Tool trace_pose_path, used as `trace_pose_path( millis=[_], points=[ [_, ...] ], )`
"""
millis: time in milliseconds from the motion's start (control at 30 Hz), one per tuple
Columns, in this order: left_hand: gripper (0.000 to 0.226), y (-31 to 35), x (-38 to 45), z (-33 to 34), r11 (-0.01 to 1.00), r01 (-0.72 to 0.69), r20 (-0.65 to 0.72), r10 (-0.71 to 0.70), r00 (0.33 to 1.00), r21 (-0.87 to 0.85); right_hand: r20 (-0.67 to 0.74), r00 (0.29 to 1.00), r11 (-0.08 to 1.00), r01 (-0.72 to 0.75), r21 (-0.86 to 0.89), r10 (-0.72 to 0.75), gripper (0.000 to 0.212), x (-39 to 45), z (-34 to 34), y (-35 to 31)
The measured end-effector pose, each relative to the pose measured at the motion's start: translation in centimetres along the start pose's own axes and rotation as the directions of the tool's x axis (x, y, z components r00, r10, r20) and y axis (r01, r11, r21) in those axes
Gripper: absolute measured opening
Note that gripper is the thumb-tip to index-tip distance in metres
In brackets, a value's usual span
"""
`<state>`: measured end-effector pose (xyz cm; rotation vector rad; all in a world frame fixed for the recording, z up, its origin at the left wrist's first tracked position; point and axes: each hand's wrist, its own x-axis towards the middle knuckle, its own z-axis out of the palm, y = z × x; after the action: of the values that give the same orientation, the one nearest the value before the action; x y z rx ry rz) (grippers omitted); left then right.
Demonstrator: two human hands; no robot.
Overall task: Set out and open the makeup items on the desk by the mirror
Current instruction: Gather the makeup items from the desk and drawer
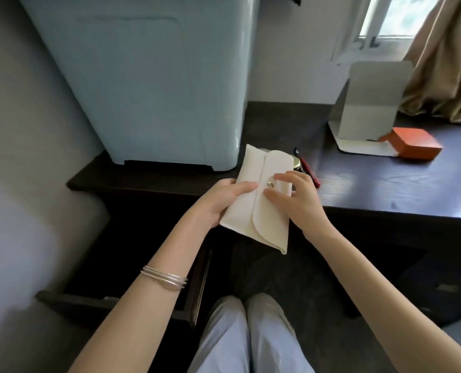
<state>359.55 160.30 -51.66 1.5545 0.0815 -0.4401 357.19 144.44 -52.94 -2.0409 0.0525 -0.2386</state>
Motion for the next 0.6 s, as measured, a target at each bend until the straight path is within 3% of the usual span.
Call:
trace_pose_path(
  millis=[100,167,233,400,600],
  points=[
    [0.021,0.9,3.4,3.0,0.998,-0.027,-0.005,0.026,1.000,-0.052,-0.097,0.995,0.998,-0.017,-0.060,0.011,0.037,3.7,-2.8,1.4],
    [0.012,1.8,5.9,4.2,0.998,-0.042,-0.036,0.040,0.999,-0.057,-0.105,0.994,0.994,-0.032,-0.107,0.020,0.040,6.7,-3.8,1.8],
    [0.018,2.5,8.7,4.9,0.998,-0.050,-0.099,0.047,0.994,-0.026,-0.081,0.997,0.988,-0.034,-0.152,0.022,0.040,9.8,-4.0,2.2],
    [0.039,3.2,15.0,4.6,0.983,-0.039,-0.231,0.081,0.970,0.182,-0.021,0.999,0.972,-0.039,-0.230,0.035,0.040,16.1,-2.1,3.7],
    [0.048,2.1,16.3,3.5,0.918,-0.001,-0.272,0.119,0.955,0.397,0.017,0.998,0.954,-0.057,-0.295,0.065,0.039,16.9,0.5,6.0]
  ],
)
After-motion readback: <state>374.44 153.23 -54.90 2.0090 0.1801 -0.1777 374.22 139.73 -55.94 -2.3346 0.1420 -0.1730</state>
